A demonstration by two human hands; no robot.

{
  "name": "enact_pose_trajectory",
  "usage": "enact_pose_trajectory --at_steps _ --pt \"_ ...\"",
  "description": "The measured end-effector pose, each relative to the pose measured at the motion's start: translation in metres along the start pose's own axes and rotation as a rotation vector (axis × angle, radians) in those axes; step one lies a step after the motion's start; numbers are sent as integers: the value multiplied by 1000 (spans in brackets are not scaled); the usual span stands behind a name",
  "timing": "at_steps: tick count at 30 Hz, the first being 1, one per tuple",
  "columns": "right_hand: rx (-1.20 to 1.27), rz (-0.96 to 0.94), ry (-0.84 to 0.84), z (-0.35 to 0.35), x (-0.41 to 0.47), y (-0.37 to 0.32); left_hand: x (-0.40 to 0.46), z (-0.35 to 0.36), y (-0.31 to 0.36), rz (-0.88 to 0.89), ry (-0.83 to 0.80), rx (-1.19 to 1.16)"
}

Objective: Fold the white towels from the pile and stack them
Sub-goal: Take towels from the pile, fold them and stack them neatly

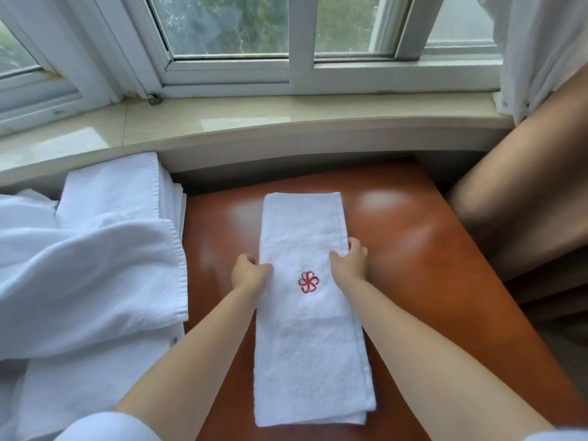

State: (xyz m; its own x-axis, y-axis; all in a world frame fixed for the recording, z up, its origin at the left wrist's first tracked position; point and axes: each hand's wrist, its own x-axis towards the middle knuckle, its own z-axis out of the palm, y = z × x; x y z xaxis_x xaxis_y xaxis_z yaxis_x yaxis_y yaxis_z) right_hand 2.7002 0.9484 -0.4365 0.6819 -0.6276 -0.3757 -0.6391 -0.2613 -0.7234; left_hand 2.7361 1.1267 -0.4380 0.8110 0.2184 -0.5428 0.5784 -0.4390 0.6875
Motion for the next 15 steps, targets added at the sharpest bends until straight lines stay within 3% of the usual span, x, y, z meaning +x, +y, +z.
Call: enact_pose_trajectory --at_steps 5,10,15 --pt "-187 45 52 1 -50 27 -49 5 -32 2 -49 -74" --pt "-195 59 8 -16 -99 56 -98 -9 -67 -42 -150 -183" --pt "-270 61 77 -29 -146 83 -130 -23 -95 -67 -220 -244"
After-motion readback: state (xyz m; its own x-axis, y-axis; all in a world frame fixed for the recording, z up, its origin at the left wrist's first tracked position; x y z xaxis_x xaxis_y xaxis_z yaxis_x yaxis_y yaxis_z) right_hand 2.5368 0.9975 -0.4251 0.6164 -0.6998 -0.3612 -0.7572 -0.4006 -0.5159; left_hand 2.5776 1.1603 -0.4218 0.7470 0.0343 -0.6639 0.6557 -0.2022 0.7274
